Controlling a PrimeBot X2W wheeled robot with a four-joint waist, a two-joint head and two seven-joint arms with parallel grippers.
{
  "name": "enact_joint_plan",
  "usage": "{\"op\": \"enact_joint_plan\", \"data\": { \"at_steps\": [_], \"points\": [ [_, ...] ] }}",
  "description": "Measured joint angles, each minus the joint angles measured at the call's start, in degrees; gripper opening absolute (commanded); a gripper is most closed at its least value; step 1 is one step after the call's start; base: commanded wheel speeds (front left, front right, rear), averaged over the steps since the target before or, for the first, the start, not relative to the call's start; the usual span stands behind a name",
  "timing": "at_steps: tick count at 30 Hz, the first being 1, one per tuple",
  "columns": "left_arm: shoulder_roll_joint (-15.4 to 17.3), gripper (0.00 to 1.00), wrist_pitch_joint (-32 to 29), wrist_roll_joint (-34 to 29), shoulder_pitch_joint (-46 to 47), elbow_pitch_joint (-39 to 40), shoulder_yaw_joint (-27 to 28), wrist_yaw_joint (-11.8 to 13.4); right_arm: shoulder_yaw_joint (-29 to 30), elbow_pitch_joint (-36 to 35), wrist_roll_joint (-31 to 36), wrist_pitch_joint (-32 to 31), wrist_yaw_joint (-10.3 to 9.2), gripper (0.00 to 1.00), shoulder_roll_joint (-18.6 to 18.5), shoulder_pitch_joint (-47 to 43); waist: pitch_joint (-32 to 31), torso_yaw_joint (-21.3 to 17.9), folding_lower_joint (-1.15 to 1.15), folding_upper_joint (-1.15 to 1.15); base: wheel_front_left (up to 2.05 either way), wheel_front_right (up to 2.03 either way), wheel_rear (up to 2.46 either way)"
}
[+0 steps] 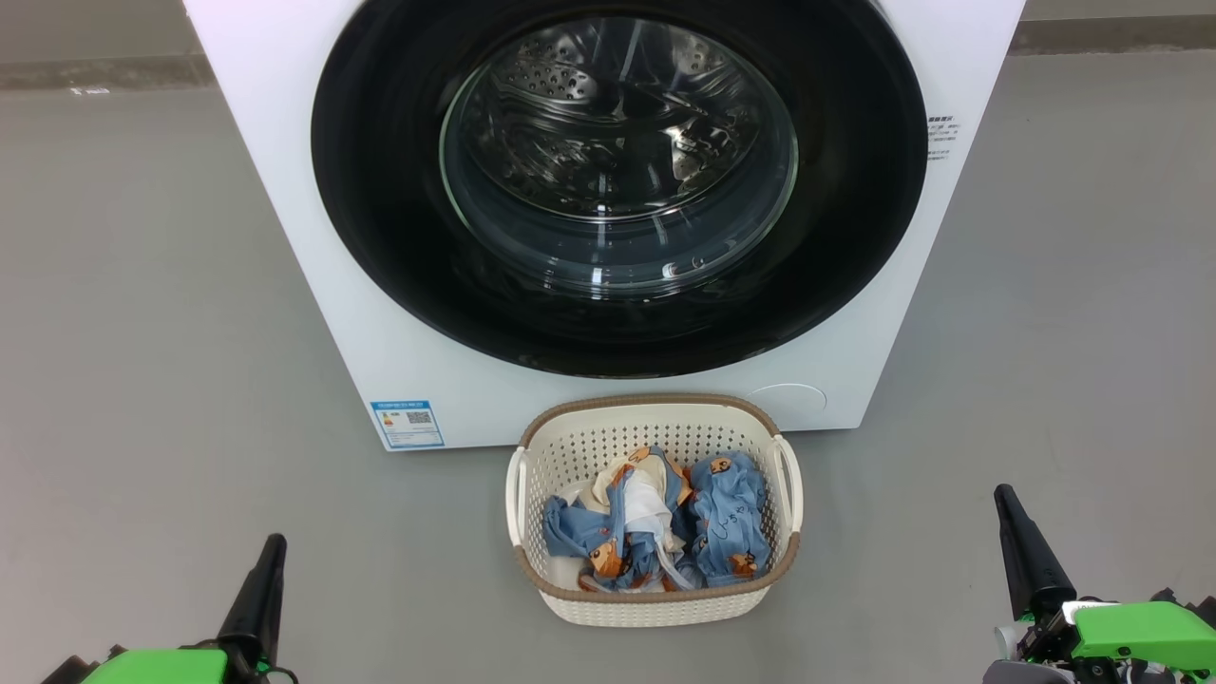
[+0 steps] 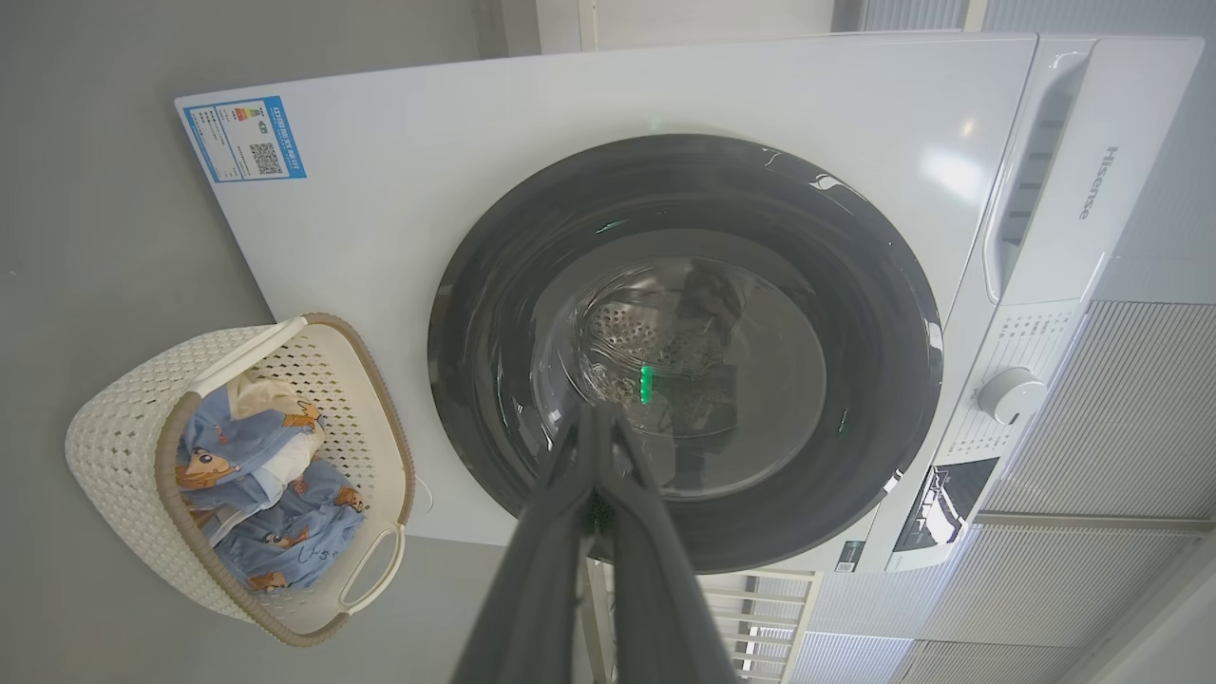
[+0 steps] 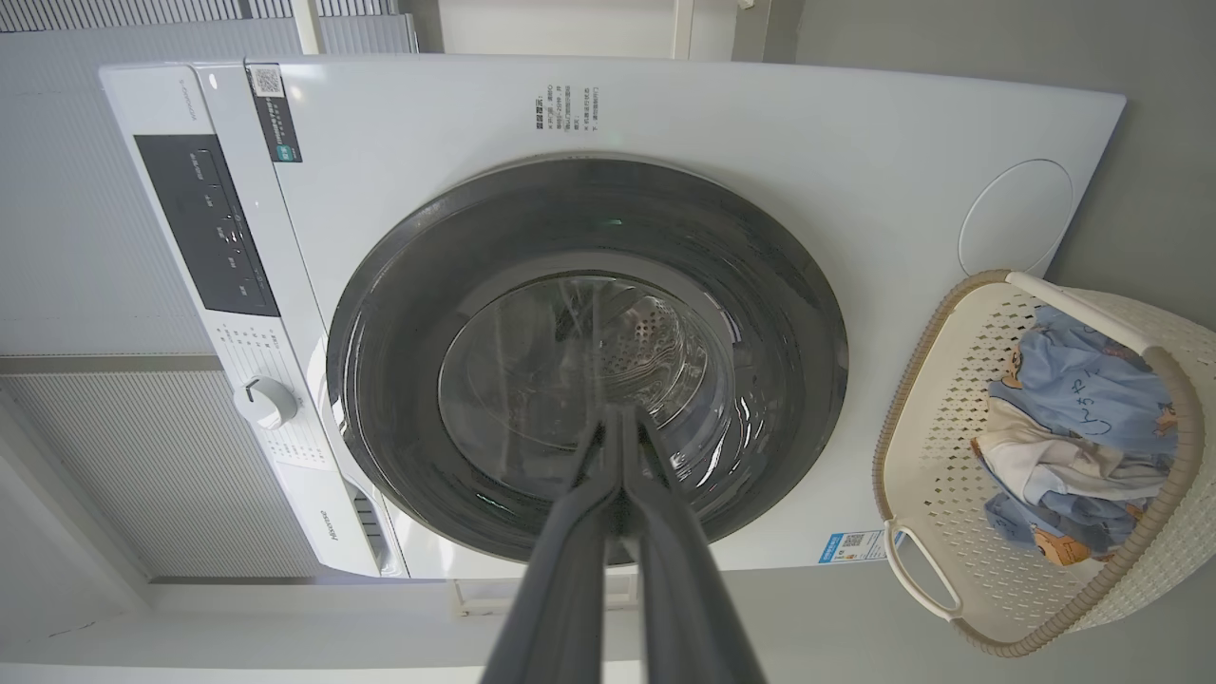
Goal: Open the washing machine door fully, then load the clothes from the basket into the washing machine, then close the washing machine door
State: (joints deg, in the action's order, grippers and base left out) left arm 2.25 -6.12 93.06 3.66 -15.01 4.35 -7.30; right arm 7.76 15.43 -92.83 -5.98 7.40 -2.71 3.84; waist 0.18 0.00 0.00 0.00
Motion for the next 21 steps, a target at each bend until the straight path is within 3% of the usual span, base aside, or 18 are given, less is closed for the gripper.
{"op": "enact_joint_plan", "data": {
  "at_steps": [21],
  "points": [
    [-0.1,0.00,0.0,0.0,0.0,0.0,0.1,0.0,0.0,0.0,0.0,-0.1,0.00,0.00,0.0,0.0,0.0,0.0,0.00,0.00,0.00,0.00,0.00]
  ]
}}
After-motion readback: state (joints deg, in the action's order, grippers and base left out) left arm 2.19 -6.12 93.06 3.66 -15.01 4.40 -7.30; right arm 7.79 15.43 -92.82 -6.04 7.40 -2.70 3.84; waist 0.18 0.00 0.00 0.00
